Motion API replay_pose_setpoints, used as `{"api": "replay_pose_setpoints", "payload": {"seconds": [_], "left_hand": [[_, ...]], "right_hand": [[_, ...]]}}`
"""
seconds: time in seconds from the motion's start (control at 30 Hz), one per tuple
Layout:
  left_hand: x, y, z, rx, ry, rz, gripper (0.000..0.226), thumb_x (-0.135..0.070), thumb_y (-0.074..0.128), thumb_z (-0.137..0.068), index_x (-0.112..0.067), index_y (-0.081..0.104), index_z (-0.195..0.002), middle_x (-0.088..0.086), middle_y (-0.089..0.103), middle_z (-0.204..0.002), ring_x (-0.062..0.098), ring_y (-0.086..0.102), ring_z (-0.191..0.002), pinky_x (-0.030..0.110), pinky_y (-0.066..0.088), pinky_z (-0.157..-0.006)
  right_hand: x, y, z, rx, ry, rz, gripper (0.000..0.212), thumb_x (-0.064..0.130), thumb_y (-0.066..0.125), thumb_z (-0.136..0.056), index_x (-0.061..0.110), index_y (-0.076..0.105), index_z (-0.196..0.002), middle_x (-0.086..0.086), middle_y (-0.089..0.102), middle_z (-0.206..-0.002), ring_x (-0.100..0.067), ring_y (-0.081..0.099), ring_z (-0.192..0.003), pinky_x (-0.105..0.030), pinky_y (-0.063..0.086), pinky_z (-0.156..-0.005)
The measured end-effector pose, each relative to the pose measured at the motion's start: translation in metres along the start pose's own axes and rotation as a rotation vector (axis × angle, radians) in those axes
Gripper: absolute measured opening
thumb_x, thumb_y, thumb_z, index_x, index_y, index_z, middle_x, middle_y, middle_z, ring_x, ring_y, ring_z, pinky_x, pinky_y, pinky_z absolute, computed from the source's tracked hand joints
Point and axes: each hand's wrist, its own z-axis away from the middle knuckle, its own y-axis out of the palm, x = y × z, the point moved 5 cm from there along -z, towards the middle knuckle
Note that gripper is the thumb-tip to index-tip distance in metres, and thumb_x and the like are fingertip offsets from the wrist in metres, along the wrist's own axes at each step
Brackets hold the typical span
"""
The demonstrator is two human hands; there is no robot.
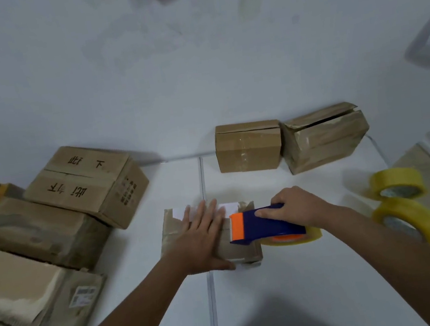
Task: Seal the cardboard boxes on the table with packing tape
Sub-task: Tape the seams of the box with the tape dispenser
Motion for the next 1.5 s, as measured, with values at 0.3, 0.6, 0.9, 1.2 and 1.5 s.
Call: {"api": "replay_pose_setpoints", "payload": {"seconds": [0.3, 0.6, 0.9, 1.2, 1.5], "left_hand": [[-0.003, 0.007, -0.009, -0.059, 0.025, 0.177, 0.119, -0.092, 0.044, -0.073, -0.027, -0.009, -0.158, -0.001, -0.004, -0.167, 0.011, -0.019, -0.151, 0.047, -0.003, -0.124], [-0.005, -0.002, -0.007, -0.091, 0.027, 0.141, 0.121, -0.092, 0.045, -0.071, -0.019, 0.005, -0.159, 0.006, 0.011, -0.165, 0.019, 0.003, -0.153, 0.045, 0.002, -0.123], [-0.007, -0.002, -0.008, -0.109, 0.031, 0.103, 0.12, -0.092, 0.043, -0.074, -0.014, 0.01, -0.159, 0.008, 0.013, -0.165, 0.019, 0.003, -0.153, 0.048, 0.003, -0.123], [-0.008, 0.0, -0.008, -0.069, 0.042, 0.061, 0.119, -0.09, 0.042, -0.076, -0.012, 0.006, -0.159, 0.009, 0.003, -0.167, 0.023, -0.001, -0.154, 0.052, 0.002, -0.121], [-0.008, 0.0, -0.007, -0.075, 0.046, 0.055, 0.119, -0.09, 0.041, -0.077, -0.012, 0.007, -0.159, 0.009, 0.005, -0.167, 0.024, 0.001, -0.154, 0.047, -0.001, -0.122]], "right_hand": [[-0.003, 0.007, 0.002, 0.099, -0.024, -0.12, 0.051, 0.065, 0.048, -0.09, 0.021, 0.064, -0.109, 0.003, 0.069, -0.101, -0.009, 0.064, -0.087, -0.022, 0.051, -0.073], [-0.015, -0.015, 0.005, 0.084, -0.045, -0.082, 0.049, 0.062, 0.059, -0.086, 0.016, 0.072, -0.096, 0.0, 0.07, -0.088, -0.011, 0.065, -0.079, -0.027, 0.051, -0.07], [-0.079, -0.029, 0.021, 0.07, 0.1, -0.111, 0.047, 0.063, 0.059, -0.085, 0.019, 0.072, -0.094, 0.001, 0.069, -0.085, -0.011, 0.064, -0.077, -0.021, 0.046, -0.063], [-0.113, -0.031, 0.036, 0.069, 0.171, -0.161, 0.048, 0.066, 0.06, -0.082, 0.022, 0.074, -0.092, 0.003, 0.071, -0.082, -0.012, 0.067, -0.076, -0.024, 0.049, -0.063], [-0.106, -0.016, 0.034, 0.177, 0.191, 0.028, 0.043, 0.054, 0.046, -0.097, 0.016, 0.064, -0.108, -0.002, 0.062, -0.1, -0.017, 0.057, -0.09, -0.024, 0.039, -0.067]]}}
